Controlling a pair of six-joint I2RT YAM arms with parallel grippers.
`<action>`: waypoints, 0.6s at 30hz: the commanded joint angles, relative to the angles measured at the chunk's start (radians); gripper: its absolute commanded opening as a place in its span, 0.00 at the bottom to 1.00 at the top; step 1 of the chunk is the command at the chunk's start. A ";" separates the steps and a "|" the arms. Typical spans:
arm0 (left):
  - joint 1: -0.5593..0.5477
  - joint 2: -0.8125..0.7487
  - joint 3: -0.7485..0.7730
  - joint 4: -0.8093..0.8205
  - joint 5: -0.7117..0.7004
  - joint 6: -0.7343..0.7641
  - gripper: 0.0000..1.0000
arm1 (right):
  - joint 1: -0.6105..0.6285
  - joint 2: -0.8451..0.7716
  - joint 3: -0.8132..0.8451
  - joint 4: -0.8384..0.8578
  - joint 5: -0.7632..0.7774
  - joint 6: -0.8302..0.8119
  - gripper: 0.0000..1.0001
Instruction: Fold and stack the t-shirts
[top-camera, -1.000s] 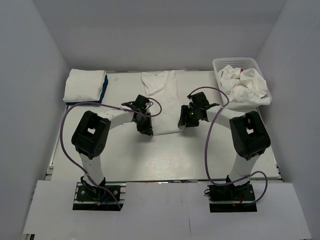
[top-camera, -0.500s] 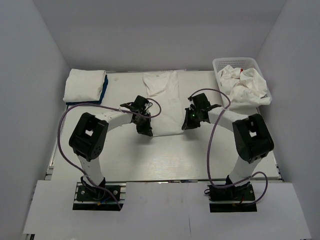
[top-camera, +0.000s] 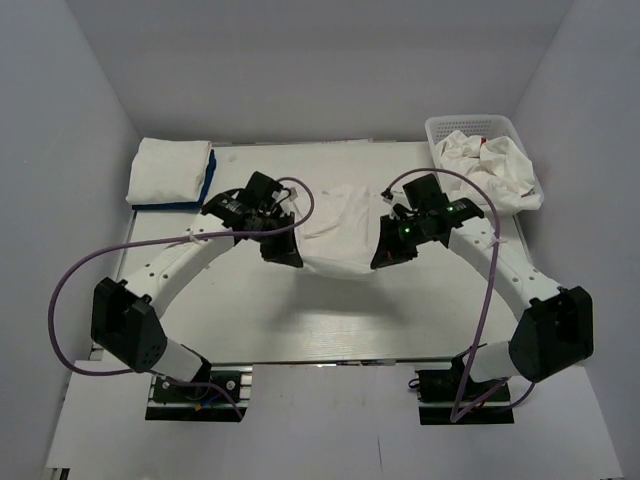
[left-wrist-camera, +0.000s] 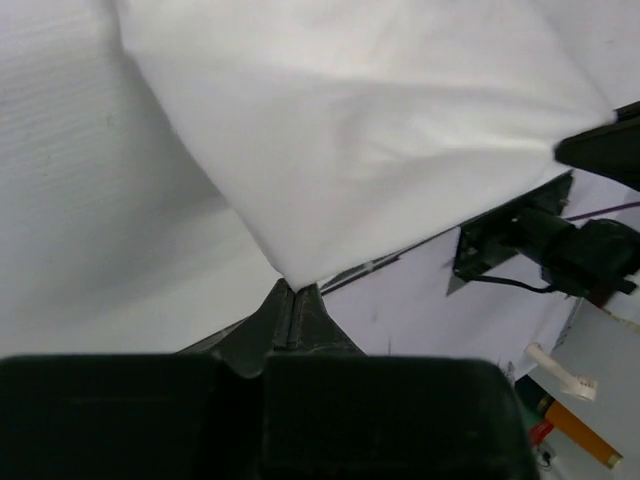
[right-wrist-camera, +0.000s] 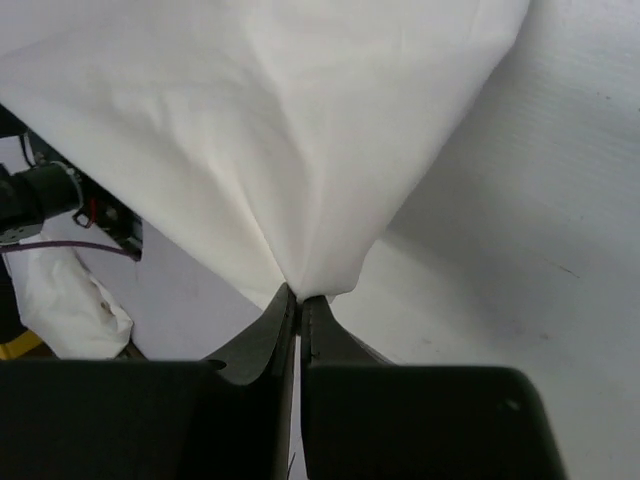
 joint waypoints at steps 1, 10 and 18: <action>0.003 -0.053 0.125 -0.083 0.025 0.021 0.00 | -0.009 -0.041 0.140 -0.146 -0.053 -0.053 0.00; 0.013 -0.045 0.244 -0.035 -0.113 0.021 0.00 | -0.038 0.077 0.347 -0.211 -0.056 -0.053 0.00; 0.023 0.065 0.363 0.028 -0.303 0.010 0.00 | -0.092 0.218 0.430 -0.152 -0.234 -0.029 0.00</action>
